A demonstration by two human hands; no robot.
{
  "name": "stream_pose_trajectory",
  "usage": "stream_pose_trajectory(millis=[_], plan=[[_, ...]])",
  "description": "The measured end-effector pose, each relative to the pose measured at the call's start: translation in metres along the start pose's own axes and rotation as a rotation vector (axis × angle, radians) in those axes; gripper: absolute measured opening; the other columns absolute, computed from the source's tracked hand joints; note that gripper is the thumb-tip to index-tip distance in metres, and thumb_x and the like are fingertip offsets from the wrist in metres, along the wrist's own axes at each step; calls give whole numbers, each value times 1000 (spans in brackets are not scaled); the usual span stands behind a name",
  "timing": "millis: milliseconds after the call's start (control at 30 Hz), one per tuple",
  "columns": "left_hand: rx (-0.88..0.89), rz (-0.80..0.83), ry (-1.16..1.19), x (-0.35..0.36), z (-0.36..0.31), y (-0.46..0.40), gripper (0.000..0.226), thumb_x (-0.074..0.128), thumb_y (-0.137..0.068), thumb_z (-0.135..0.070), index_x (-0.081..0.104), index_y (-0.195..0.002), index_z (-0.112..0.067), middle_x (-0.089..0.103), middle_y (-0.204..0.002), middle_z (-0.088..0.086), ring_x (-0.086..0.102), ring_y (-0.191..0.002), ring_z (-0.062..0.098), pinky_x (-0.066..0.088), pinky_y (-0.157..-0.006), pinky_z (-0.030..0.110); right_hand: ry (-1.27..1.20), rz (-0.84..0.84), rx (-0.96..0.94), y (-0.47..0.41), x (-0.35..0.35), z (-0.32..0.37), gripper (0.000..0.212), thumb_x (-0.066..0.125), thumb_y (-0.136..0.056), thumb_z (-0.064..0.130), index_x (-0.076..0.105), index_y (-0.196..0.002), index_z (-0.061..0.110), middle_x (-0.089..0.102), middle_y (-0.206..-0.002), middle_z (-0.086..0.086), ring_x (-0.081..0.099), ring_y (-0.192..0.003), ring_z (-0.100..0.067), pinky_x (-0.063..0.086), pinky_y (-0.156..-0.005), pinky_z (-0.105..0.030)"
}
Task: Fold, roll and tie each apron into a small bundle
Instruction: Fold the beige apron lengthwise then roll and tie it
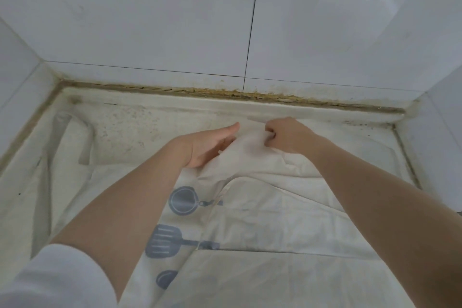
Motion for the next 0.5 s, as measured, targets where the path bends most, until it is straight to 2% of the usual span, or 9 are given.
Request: stream_pose_trajectory(millis=[67, 133, 233, 333, 433, 500], plan=[[14, -52, 48, -5, 1, -5, 67, 32, -86, -69, 60, -108, -13, 58, -108, 11, 55, -103, 26, 42, -94, 38, -112, -201, 15, 4, -12, 0, 6, 51, -86, 19, 45, -86, 18, 56, -86, -1, 55, -83, -26, 41, -64, -30], [22, -156, 39, -11, -1, -9, 66, 33, -87, -68, 60, -110, -12, 62, -103, 11, 59, -96, 25, 46, -89, 38, -217, -352, -17, 15, -21, 1, 6, 50, -85, 17, 45, -87, 17, 63, -80, -5, 59, -74, -29, 47, -59, -33], [5, -154, -28, -5, -3, -6, 49, 46, -87, -61, 56, -106, -17, 63, -87, 6, 58, -78, 21, 46, -72, 33, -211, -288, -70, 33, -14, 2, 5, 48, -84, 13, 46, -83, 17, 66, -75, -5, 62, -72, -28, 54, -61, -37], [73, -170, -165, 4, -7, 4, 23, 60, -88, -37, 63, -100, -17, 67, -91, 0, 61, -85, 16, 50, -76, 30, -90, -250, -84, 45, -4, -4, 7, 48, -85, 15, 45, -90, 18, 66, -82, -8, 60, -76, -30, 52, -64, -38], [308, -407, -219, 2, -19, 17, 4, 70, -83, -19, 67, -86, -19, 67, -87, -2, 60, -86, 14, 48, -83, 25, 3, -230, -28, 56, 2, -15, 13, 45, -93, 21, 44, -105, 18, 64, -90, -8, 59, -78, -30, 51, -64, -37], [524, -629, -343, -3, -29, 30, 6, 70, -83, -15, 65, -80, -18, 62, -76, -7, 55, -75, 9, 43, -74, 17, 19, -245, -1, 61, 6, -21, 17, 42, -95, 23, 43, -111, 16, 63, -93, -8, 58, -79, -30, 50, -64, -36]])
Point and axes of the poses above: each hand's wrist, its own y-axis away from the middle knuckle, its own x-axis out of the palm, z = x × y, the point moved 4 cm from there along -y, towards the middle knuckle
